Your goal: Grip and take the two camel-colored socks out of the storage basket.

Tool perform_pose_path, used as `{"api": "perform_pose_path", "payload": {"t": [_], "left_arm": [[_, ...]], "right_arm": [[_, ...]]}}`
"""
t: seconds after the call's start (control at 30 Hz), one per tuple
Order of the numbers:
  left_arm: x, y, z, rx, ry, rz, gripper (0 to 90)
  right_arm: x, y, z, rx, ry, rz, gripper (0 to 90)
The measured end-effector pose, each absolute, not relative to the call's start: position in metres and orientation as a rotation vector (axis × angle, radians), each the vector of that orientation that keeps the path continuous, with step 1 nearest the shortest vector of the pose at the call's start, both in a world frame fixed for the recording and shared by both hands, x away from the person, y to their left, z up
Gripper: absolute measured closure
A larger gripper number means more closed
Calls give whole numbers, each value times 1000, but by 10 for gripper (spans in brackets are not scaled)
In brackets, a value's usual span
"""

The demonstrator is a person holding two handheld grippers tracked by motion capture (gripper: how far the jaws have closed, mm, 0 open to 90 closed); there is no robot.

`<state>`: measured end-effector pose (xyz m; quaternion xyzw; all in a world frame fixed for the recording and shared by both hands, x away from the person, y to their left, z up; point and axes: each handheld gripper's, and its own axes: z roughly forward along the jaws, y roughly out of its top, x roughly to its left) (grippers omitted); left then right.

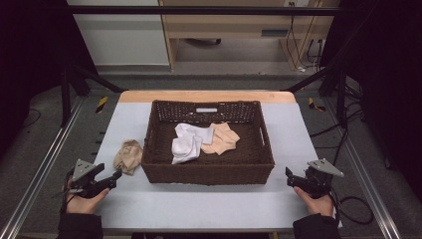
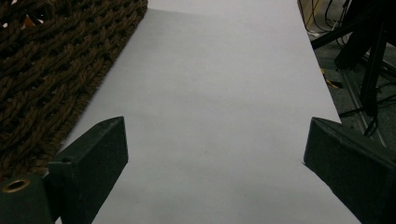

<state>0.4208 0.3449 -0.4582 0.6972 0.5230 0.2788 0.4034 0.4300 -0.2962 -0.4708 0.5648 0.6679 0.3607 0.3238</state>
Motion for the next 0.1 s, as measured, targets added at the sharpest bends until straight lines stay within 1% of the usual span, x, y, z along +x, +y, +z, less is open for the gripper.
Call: {"api": "perform_pose_path", "payload": {"t": [0.1], "left_arm": [[421, 345, -459, 1775, 1321, 706, 280]], "right_arm": [[430, -297, -471, 1492, 1750, 941, 67]]}}
